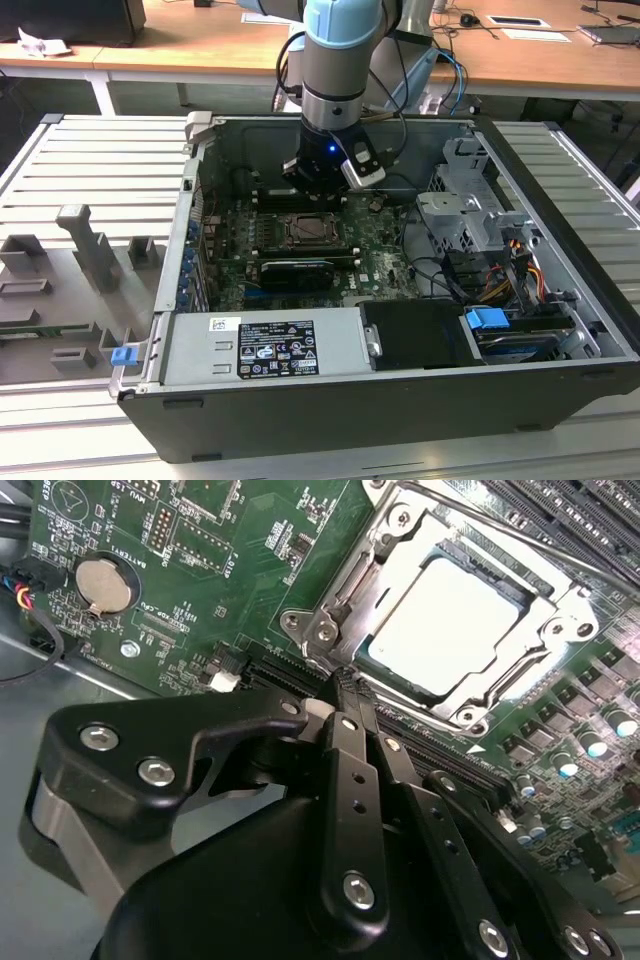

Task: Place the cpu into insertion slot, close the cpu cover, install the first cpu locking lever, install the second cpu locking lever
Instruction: 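Install the second cpu locking lever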

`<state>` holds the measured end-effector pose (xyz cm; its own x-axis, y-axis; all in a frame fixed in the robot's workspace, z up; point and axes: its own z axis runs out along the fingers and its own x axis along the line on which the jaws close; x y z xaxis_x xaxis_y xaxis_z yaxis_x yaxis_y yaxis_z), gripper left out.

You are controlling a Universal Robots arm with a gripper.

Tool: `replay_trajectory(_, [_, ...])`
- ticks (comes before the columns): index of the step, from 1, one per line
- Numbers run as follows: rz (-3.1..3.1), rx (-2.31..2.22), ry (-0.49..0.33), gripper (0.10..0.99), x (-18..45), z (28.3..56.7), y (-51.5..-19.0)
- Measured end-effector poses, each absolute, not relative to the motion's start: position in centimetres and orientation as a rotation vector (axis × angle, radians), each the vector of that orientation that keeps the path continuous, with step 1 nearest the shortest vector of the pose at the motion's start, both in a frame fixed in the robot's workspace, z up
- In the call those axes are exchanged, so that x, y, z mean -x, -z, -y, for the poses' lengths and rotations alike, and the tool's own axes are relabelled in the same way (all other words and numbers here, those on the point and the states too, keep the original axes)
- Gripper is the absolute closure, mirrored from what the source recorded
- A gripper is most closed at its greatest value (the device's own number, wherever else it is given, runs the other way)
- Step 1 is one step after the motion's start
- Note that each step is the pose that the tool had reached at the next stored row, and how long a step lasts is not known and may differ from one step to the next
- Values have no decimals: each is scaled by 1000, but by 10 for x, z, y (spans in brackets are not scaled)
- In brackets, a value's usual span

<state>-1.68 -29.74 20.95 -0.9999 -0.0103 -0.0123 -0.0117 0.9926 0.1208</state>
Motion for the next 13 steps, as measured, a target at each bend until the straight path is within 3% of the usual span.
replay_trajectory(13, [-3124, 17, -190, 980, 17, 300, -210])
